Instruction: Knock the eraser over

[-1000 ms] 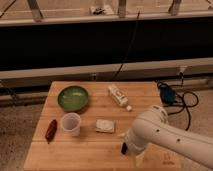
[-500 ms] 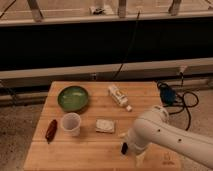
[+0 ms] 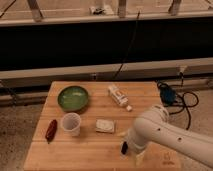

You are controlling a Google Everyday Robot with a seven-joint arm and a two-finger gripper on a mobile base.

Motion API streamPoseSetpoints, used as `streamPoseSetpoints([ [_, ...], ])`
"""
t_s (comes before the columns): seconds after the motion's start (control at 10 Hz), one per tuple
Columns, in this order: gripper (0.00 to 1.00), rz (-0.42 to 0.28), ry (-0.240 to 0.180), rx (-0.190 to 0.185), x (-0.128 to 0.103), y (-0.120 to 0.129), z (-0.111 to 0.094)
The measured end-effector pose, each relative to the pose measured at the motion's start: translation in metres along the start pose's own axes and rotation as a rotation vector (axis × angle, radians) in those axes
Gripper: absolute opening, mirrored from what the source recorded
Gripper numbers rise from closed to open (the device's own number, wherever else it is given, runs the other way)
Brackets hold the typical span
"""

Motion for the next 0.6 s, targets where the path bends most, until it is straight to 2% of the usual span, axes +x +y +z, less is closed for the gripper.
streamPoseSetpoints([
  [0.6,0.8,0.003,-0.01,0.006,0.0022,-0.0041,0.0006],
])
